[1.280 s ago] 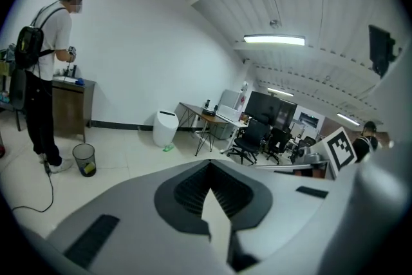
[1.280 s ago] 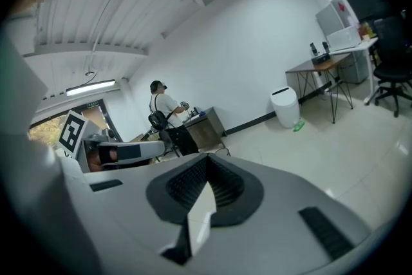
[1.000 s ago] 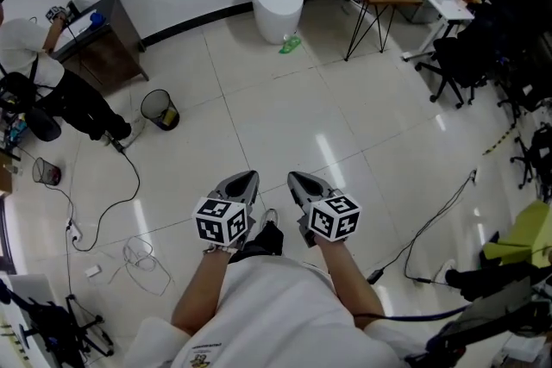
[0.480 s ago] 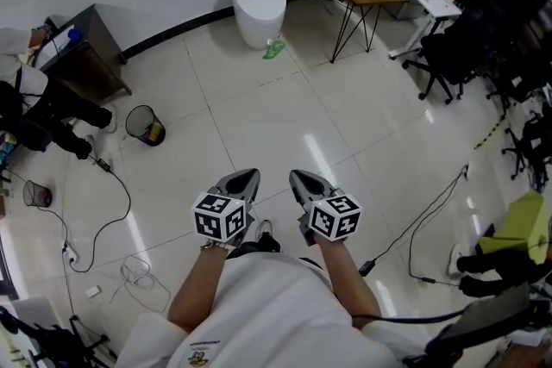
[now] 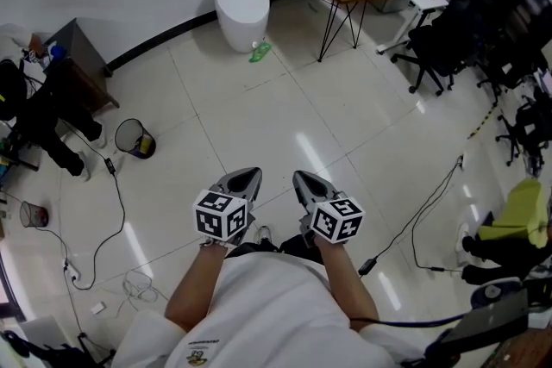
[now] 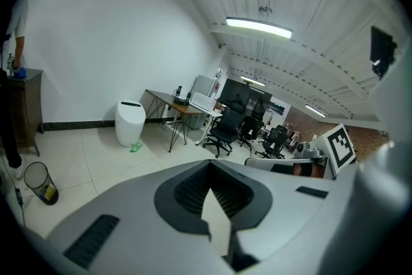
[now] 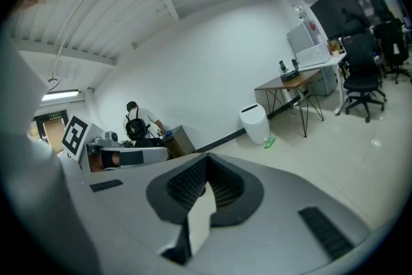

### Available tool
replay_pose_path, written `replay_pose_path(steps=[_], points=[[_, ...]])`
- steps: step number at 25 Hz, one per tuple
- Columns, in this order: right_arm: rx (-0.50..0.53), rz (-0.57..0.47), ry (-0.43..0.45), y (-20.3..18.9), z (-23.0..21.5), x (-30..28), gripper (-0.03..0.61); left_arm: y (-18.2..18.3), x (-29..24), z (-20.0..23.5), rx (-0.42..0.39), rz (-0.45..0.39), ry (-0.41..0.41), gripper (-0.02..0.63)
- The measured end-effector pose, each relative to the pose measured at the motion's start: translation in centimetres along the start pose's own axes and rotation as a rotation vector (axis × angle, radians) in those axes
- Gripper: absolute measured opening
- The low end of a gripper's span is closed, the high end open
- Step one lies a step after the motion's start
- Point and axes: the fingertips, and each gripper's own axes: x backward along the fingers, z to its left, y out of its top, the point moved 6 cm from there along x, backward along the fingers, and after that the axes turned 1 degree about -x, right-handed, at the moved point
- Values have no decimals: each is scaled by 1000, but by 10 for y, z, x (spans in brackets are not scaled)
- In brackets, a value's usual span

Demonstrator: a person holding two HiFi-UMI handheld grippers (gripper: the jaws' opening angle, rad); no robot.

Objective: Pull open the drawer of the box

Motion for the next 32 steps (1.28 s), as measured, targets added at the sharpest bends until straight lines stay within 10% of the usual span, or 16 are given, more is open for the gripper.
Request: replay_pose_path(steps=[32], points=[[4,-28,-14,105,-148,-37,-12,80,-166,-11,-46,17,-2,2]])
